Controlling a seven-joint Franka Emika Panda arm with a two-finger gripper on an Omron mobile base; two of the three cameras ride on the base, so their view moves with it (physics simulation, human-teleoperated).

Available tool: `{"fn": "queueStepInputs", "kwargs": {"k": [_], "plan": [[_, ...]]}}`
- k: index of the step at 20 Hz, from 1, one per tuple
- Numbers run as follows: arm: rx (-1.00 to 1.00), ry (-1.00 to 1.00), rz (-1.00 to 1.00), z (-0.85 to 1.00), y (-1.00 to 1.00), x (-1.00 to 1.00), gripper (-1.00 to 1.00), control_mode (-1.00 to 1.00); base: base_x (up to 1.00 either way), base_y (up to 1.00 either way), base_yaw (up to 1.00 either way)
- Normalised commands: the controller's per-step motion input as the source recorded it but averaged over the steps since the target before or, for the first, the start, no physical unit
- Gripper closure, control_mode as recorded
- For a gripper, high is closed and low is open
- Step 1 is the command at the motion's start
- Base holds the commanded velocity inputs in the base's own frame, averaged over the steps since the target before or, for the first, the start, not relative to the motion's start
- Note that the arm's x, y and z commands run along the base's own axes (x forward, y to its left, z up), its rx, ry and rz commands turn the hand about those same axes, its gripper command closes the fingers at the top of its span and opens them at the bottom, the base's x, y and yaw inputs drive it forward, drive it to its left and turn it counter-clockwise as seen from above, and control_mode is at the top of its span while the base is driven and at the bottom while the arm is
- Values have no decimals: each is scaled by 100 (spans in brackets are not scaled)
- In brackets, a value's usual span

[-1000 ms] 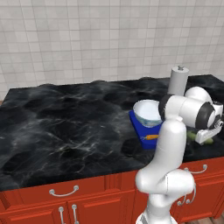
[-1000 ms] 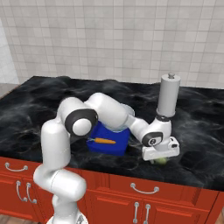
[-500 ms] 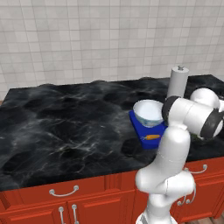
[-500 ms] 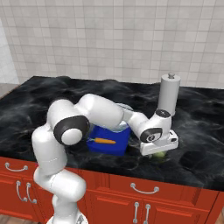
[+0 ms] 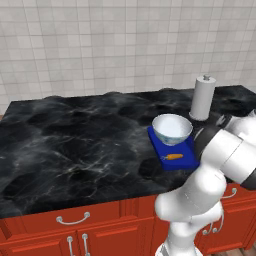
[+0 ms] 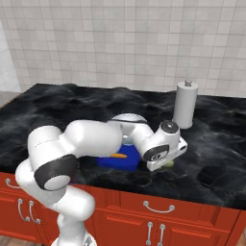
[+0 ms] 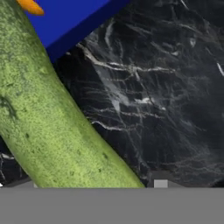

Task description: Place the two vegetables and bowl onto the tray for setting up a vegetable dip station.

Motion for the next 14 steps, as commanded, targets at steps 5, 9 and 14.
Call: {"fn": "queueStepInputs", "kwargs": {"k": [5,9,14], "plan": [[-13,-15,20,25,38,-6,100,-100,0,0,0],[-10,-4,13,20,41,-1,100,-100,0,0,0],[-4,7,9,20,36,0,100,-100,0,0,0]]}}
